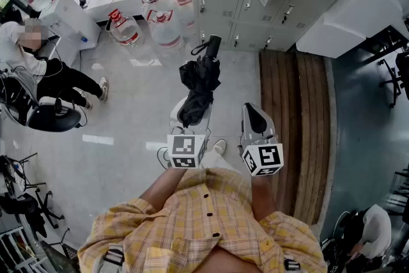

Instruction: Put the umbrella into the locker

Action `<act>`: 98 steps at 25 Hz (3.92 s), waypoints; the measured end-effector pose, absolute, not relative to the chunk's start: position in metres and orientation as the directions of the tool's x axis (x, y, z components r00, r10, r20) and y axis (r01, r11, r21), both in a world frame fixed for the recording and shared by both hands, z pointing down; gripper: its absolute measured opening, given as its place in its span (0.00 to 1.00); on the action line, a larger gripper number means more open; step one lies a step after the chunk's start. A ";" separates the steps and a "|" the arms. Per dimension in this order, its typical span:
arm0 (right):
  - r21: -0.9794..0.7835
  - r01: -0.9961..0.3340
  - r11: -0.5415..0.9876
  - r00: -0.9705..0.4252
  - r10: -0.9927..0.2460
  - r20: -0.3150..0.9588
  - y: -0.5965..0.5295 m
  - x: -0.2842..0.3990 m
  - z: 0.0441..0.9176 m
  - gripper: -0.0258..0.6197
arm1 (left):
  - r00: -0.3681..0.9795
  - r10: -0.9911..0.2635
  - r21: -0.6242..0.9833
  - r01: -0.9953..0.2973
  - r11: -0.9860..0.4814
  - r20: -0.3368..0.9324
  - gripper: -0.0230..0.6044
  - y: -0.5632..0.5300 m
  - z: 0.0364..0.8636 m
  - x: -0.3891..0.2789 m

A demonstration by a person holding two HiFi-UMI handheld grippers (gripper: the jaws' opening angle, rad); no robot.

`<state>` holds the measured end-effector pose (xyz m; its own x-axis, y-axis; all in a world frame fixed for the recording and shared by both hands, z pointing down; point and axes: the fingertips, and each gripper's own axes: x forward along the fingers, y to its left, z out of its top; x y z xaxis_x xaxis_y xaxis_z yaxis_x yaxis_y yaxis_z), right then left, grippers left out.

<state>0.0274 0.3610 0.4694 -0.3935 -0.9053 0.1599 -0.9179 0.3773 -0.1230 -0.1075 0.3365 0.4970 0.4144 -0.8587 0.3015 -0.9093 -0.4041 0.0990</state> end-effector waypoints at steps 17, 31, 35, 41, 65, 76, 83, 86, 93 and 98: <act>-0.138 -0.880 0.453 -0.466 -0.882 0.073 0.327 0.054 0.465 0.04 | 0.356 -0.890 0.053 -0.933 -0.356 0.284 0.42 0.312 0.488 -0.077; -0.127 -0.868 0.481 -0.492 -0.867 0.082 0.281 0.068 0.471 0.04 | 0.354 -0.890 0.068 -0.935 -0.349 0.287 0.42 0.266 0.510 -0.060; -0.121 -0.863 0.491 -0.502 -0.860 0.090 0.252 0.068 0.470 0.04 | 0.350 -0.892 0.075 -0.936 -0.343 0.287 0.42 0.237 0.510 -0.057; -0.139 -0.853 0.504 -0.517 -0.851 0.092 0.192 0.062 0.469 0.04 | 0.347 -0.893 0.085 -0.938 -0.337 0.286 0.42 0.176 0.511 -0.057; -0.081 -0.877 0.473 -0.479 -0.875 0.069 -0.063 0.030 0.437 0.04 | 0.391 -0.884 0.134 -0.920 -0.368 0.255 0.42 -0.084 0.481 -0.082; -0.080 -0.887 0.455 -0.460 -0.884 0.080 -0.115 0.033 0.442 0.04 | 0.413 -0.871 0.135 -0.911 -0.390 0.268 0.42 -0.137 0.495 -0.078; -0.088 -0.873 0.481 -0.487 -0.869 0.090 -0.142 0.040 0.443 0.04 | 0.392 -0.871 0.132 -0.920 -0.369 0.295 0.42 -0.161 0.498 -0.071; -0.088 -0.863 0.498 -0.505 -0.858 0.092 -0.156 0.042 0.441 0.04 | 0.386 -0.869 0.137 -0.923 -0.361 0.309 0.42 -0.173 0.498 -0.066; -0.114 -0.851 0.512 -0.522 -0.848 0.095 -0.186 0.049 0.446 0.04 | 0.370 -0.870 0.141 -0.929 -0.342 0.327 0.42 -0.204 0.498 -0.055; -0.130 -0.845 0.518 -0.531 -0.841 0.104 -0.202 0.054 0.453 0.04 | 0.356 -0.867 0.127 -0.934 -0.333 0.348 0.42 -0.226 0.508 -0.053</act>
